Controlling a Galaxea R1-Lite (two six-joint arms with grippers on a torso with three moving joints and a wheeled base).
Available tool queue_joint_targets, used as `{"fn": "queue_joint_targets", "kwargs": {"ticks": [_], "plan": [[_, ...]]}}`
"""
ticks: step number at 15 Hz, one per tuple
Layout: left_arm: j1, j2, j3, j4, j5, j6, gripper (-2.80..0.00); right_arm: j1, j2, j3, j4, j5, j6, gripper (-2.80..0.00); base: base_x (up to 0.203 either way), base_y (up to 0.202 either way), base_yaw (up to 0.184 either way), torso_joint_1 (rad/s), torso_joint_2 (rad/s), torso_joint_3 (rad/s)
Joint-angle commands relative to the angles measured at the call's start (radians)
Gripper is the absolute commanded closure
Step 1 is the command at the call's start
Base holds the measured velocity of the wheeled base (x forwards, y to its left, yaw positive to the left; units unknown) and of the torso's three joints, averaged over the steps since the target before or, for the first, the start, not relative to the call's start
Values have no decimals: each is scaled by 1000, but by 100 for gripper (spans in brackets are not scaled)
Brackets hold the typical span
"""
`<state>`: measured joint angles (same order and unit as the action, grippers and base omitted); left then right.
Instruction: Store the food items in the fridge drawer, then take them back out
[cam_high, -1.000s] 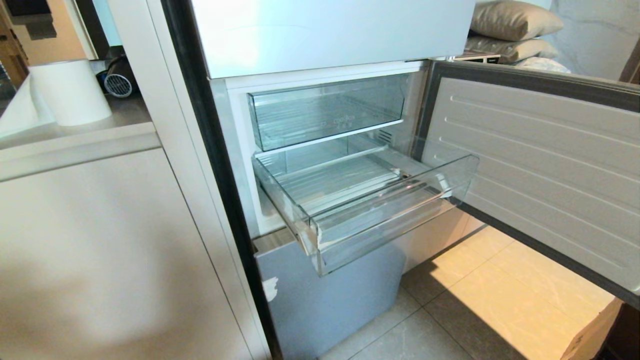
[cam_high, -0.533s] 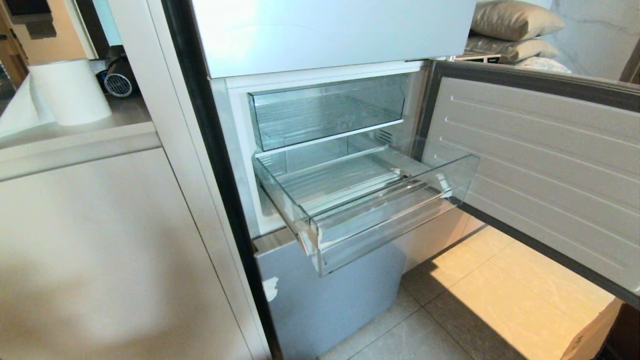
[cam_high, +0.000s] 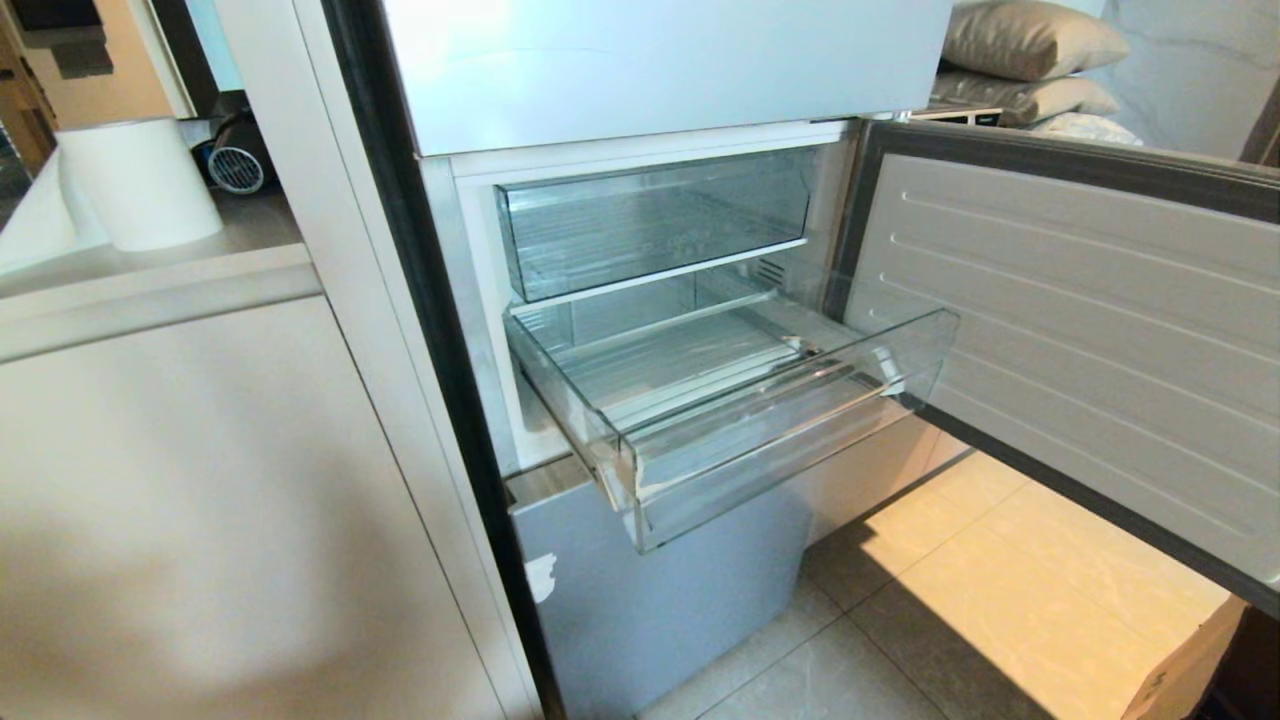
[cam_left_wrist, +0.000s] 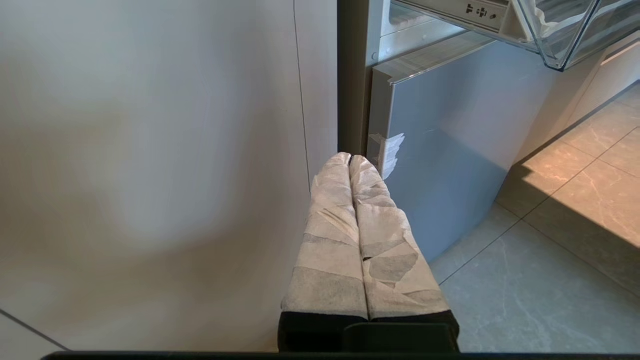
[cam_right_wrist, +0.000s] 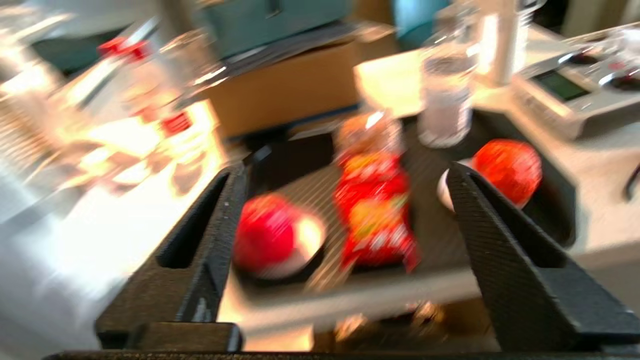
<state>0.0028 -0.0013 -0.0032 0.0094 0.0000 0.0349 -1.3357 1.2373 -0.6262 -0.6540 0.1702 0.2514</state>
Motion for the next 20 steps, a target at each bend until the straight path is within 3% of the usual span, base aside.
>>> {"fn": "queue_joint_targets", "kwargs": {"ticks": [1,4,9,20], "plan": [[0,0,0,1,0,0,0,-31,191,-14,-101,-7,0,-280,0,0,0,0,0,0],[0,0,0,0,0,0,0,-38,396,-38,-272,-25,-28,-280,0,0,0,0,0,0],[0,0,0,0,-2,0,0,-42,660,-226,-333,-55,-53,-280,0,0,0,0,0,0],[0,0,0,0,0,0,0,-169,790,-345,-337,-86,-109,-280,0,0,0,0,0,0]]}}
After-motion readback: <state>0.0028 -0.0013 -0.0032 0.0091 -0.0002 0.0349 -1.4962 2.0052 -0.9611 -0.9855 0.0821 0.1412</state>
